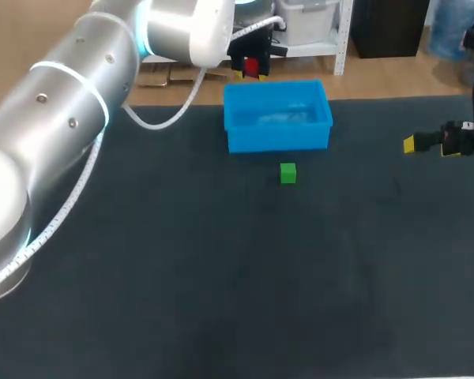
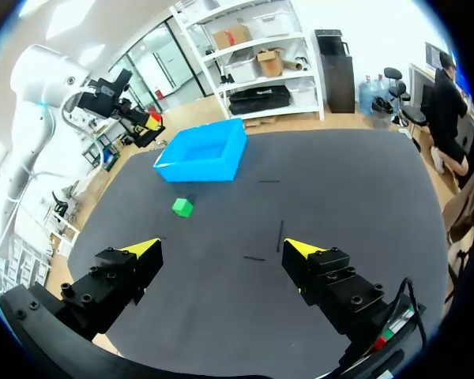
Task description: Use the left arm to pick the red cube and place it into the blue plastic box first, then use the right arm to grasp the green cube and put it into the same blue plastic box after the first action is fully finished.
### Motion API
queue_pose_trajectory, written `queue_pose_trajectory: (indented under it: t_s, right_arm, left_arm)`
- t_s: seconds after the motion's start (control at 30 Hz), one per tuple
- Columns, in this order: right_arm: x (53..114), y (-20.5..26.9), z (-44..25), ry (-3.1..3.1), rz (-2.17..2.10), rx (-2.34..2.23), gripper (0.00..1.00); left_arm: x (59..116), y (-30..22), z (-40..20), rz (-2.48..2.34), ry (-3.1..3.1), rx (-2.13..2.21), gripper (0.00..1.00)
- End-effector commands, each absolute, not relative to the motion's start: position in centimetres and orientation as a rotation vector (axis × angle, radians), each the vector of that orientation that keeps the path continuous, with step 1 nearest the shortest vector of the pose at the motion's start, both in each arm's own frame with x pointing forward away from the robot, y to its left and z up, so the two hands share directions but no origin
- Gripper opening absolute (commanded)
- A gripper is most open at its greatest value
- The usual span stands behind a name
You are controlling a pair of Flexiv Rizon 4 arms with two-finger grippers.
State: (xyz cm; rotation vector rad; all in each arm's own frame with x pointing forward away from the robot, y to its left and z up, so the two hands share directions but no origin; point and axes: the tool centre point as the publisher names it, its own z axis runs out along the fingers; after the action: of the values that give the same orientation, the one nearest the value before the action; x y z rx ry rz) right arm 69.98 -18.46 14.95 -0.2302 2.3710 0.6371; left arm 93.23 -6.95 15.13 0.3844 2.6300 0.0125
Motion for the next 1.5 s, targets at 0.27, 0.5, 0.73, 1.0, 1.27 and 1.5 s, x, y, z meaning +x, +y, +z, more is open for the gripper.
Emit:
queue_pose_trajectory:
  t_s: [0.27, 0.5, 0.73, 1.0, 1.27, 1.5]
  right_arm:
    - [70.0, -18.5, 14.9, 2.372, 0.639, -0.232, 1.00]
    - [70.0, -18.5, 14.9, 2.372, 0.639, -0.232, 1.00]
    - [70.0, -18.5, 14.9, 2.372, 0.639, -0.232, 1.00]
    - [70.0, -18.5, 14.9, 2.372, 0.639, -0.232, 1.00]
    - [70.0, -18.5, 14.9, 2.372, 0.639, -0.232, 1.00]
    - [70.0, -18.5, 14.9, 2.372, 0.639, -0.232, 1.00]
  left_arm:
    - [96.7, -8.1, 13.4, 0.111, 2.955, 0.410, 0.00]
    - [97.5, -8.0, 12.2, 0.130, 2.976, 0.397, 0.00]
    - [98.3, -7.9, 10.8, 0.140, 3.000, 0.381, 0.00]
    - [98.9, -7.8, 9.5, 0.157, 3.021, 0.375, 0.00]
    - [99.2, -7.6, 8.1, 0.180, 3.041, 0.373, 0.00]
    - [99.3, -7.6, 7.5, 0.191, 3.054, 0.375, 0.24]
